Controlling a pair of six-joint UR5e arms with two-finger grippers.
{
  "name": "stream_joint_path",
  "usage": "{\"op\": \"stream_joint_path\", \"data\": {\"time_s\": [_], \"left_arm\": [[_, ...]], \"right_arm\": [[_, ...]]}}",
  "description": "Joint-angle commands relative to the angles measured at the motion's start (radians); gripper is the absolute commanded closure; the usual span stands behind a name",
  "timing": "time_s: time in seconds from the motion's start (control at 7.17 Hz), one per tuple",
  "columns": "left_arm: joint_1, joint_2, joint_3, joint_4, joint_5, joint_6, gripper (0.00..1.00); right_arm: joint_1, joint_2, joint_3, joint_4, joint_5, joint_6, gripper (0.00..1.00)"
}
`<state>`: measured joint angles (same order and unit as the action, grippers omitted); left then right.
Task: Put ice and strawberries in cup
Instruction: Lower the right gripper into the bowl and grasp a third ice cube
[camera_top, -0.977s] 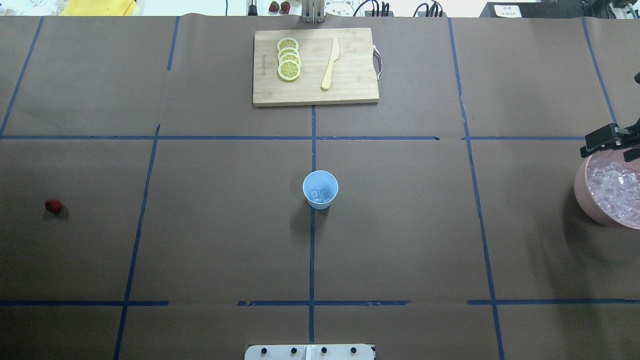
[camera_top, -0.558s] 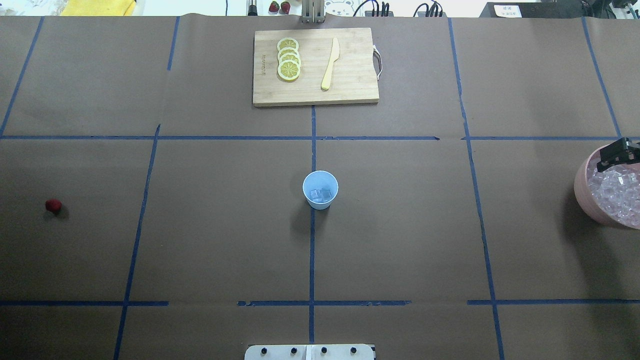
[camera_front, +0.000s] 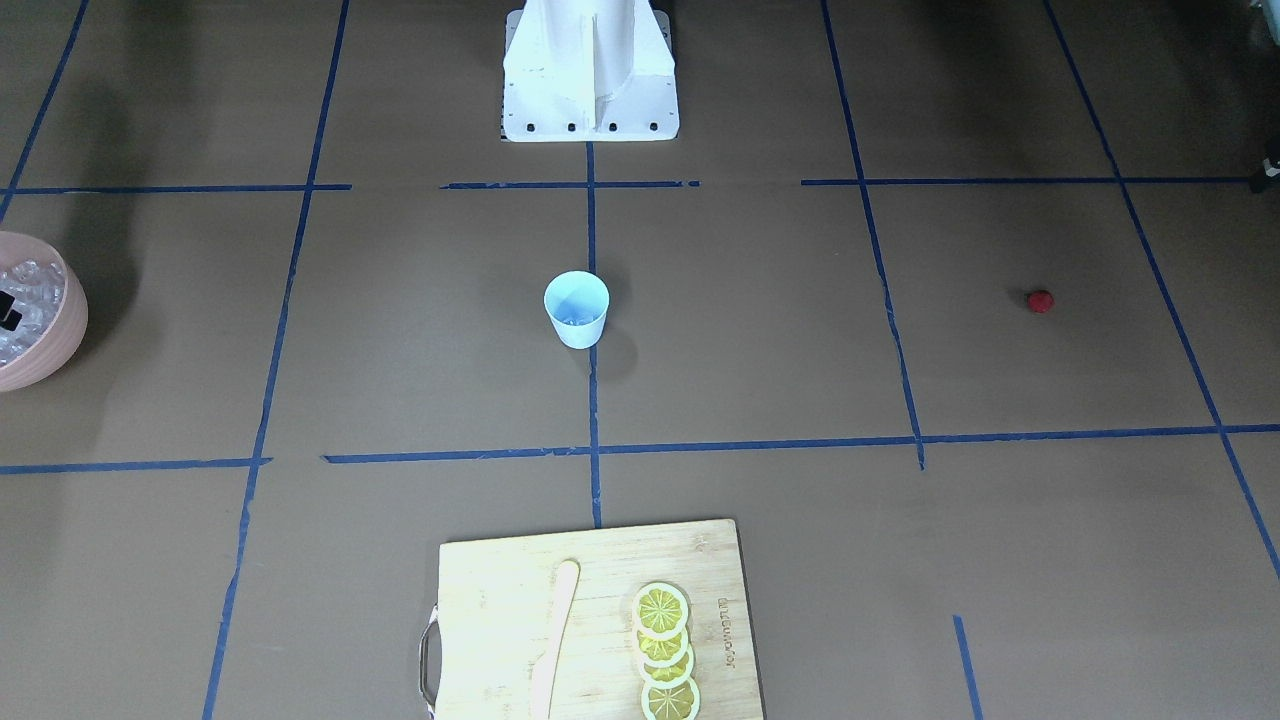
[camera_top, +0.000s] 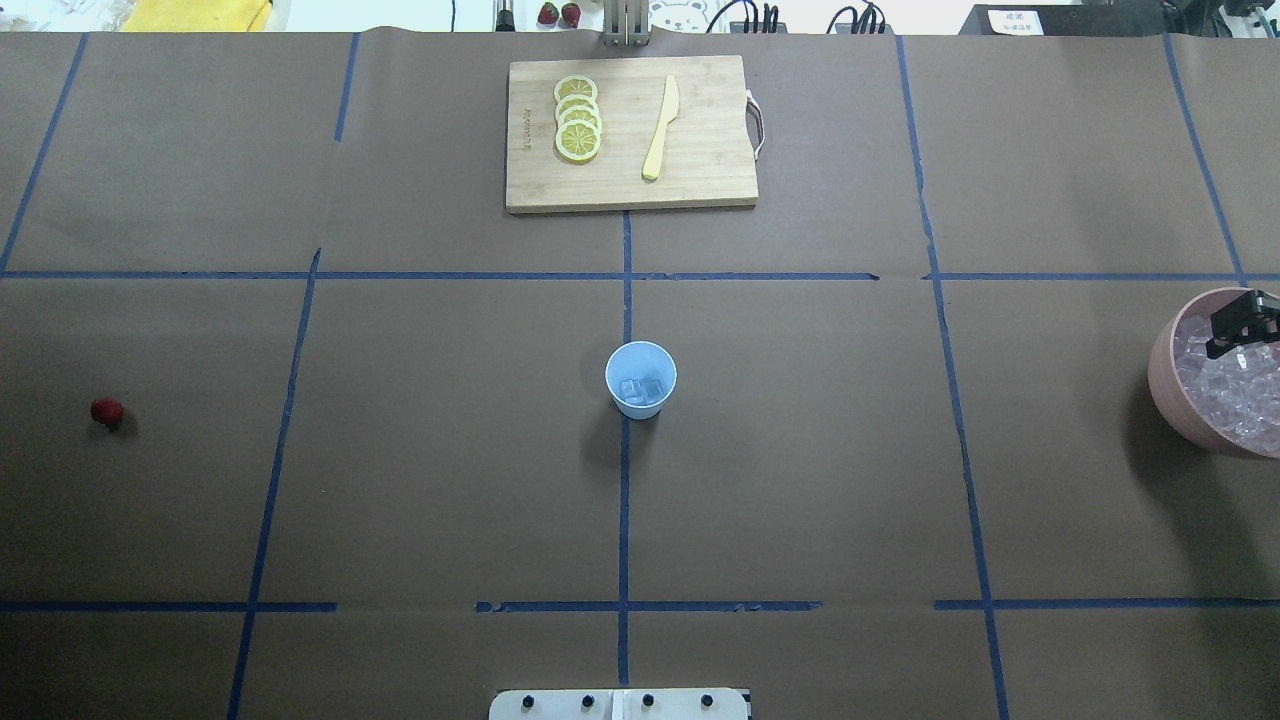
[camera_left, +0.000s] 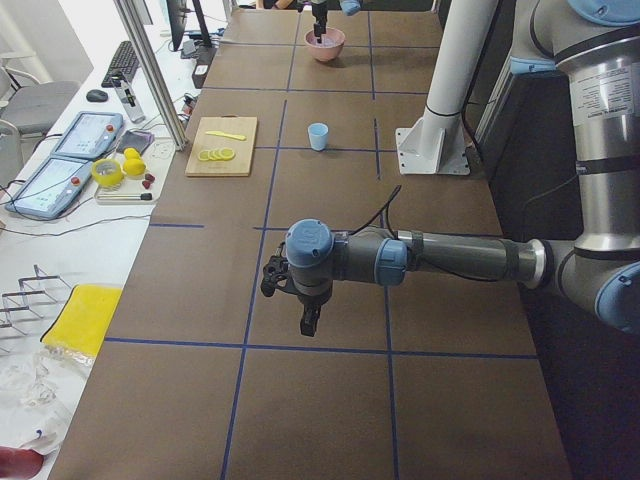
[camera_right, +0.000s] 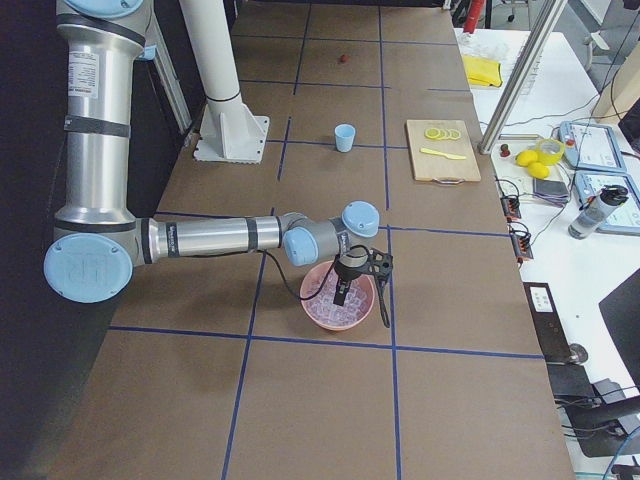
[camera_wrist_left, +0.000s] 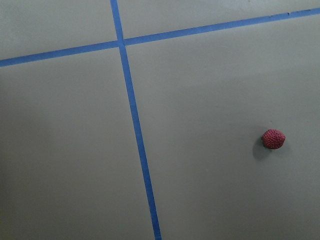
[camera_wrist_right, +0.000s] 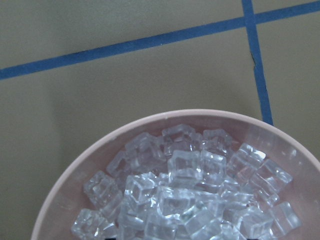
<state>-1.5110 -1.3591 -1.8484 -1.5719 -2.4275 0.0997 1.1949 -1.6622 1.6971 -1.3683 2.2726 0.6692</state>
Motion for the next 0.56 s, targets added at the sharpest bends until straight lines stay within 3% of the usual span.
{"op": "stream_joint_path", "data": {"time_s": [0.0,0.42], "left_arm": [[0.0,0.0,0.0,0.001,0.001,0.0,0.0],[0.0,0.0,0.0,0.0,0.001,0.0,0.0]], "right_arm": [[0.0,-0.001,-0.013,0.0,-0.001,0.0,0.12],[0.0,0.006,-0.023,0.0,-0.005,0.0,0.25]]}}
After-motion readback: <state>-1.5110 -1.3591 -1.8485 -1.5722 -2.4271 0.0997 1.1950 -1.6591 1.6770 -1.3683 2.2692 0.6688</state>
